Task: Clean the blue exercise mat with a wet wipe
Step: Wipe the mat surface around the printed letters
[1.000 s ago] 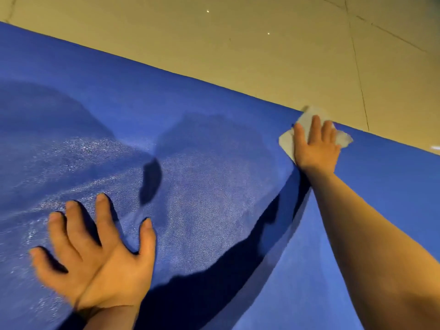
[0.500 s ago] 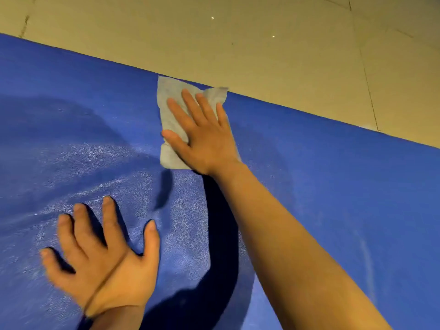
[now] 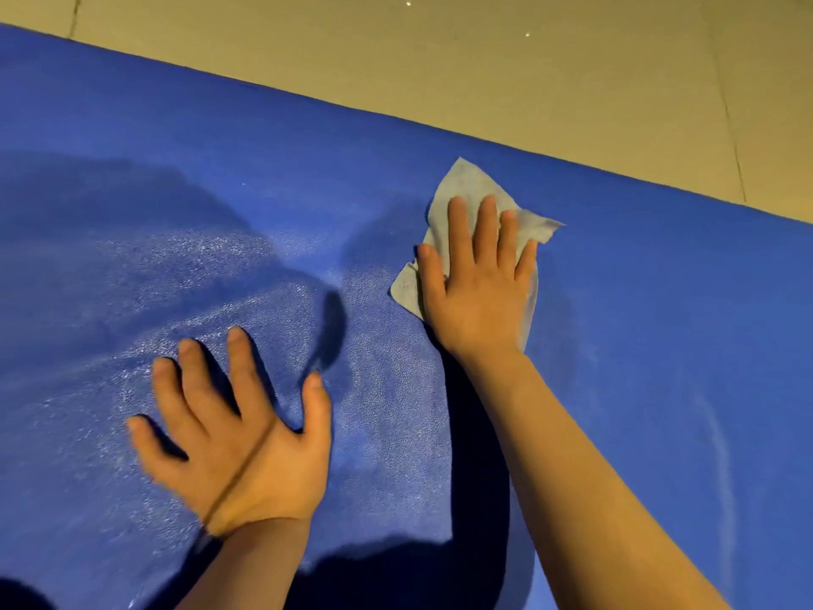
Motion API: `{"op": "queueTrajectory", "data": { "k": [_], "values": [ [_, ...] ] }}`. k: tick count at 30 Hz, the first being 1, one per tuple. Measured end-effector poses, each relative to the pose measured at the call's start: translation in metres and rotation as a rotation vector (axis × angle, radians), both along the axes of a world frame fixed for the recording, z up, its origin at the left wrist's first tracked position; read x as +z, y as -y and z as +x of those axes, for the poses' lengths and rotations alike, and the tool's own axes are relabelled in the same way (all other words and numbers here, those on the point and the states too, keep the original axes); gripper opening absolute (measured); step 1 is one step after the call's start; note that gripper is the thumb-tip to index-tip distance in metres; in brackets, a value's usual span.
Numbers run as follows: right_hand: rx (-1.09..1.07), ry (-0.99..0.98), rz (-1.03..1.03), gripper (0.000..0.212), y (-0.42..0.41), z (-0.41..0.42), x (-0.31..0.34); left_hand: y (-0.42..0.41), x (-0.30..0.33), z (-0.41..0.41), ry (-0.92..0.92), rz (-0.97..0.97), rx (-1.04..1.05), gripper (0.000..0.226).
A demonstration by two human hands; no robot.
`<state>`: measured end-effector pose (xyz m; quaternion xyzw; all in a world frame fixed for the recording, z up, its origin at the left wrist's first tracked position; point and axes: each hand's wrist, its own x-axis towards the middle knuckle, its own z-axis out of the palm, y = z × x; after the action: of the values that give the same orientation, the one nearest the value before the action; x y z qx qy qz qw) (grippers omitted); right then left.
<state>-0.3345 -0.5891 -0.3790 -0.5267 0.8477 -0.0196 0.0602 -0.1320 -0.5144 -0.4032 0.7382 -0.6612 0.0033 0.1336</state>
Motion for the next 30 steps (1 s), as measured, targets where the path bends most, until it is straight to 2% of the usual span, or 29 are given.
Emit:
{"op": "queueTrajectory", "data": {
  "k": [5,13,20,25,28,30],
  "values": [
    [0.164,0.012,-0.117,0.061,-0.055,0.047,-0.004,0.002,0.002,0.001,-0.05,0.011,-0.005,0.065],
    [0.336,0.046,-0.083,0.059,-0.154,0.088,-0.002,0.007,0.004,-0.001,-0.046,0.023,-0.006,0.061],
    [0.334,-0.024,0.092,0.068,-0.209,0.108,0.009,0.005,0.026,0.002,-0.192,0.233,-0.051,0.067],
    [0.462,-0.034,0.219,0.074,-0.272,0.151,0.018,-0.001,0.053,0.043,-0.327,0.365,-0.246,0.056],
    [0.517,-0.001,0.357,0.075,-0.293,0.163,0.027,-0.03,0.065,0.093,-0.264,0.354,-0.359,0.05],
    [0.544,0.015,0.457,0.085,-0.291,0.165,0.044,-0.064,0.067,0.123,-0.197,0.398,-0.354,0.048]
  ]
}}
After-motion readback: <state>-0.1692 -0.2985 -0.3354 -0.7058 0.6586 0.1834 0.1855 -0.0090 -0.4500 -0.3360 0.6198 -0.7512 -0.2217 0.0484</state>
